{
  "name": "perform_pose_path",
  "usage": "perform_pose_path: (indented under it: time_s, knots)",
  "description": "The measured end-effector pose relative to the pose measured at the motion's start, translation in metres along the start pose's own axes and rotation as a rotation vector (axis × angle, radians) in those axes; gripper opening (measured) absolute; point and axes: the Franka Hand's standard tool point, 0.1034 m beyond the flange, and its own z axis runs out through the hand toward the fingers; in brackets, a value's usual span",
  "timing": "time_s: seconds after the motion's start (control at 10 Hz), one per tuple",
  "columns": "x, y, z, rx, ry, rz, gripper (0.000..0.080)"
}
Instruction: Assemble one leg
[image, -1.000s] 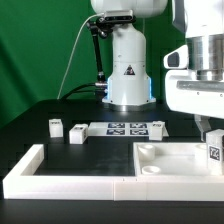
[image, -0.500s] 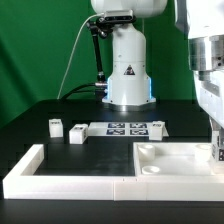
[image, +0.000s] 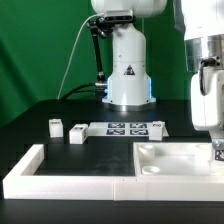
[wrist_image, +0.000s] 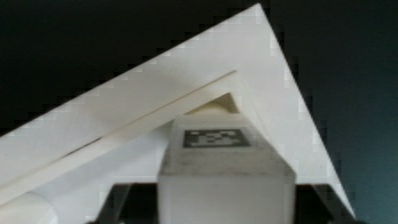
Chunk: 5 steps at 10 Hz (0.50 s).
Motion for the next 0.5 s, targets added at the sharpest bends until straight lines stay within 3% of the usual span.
perform_pose_path:
  time_s: [0.2, 0.3, 0.4, 0.5]
  knots:
    - [-0.0009, 0.0000, -0.0001, 0.000, -0.001, -0.056, 0.0291]
    - [-0.0031, 0.0001, -0.0014, -0.007, -0.003, -0.117, 0.0469]
    - [-0.0034, 0.0003, -0.0016, -0.011, -0.003, -0.141, 0.0598]
    - [-0.0034, 0.0015, -0.0016, -0.020, 0.000, -0.258, 0.0635]
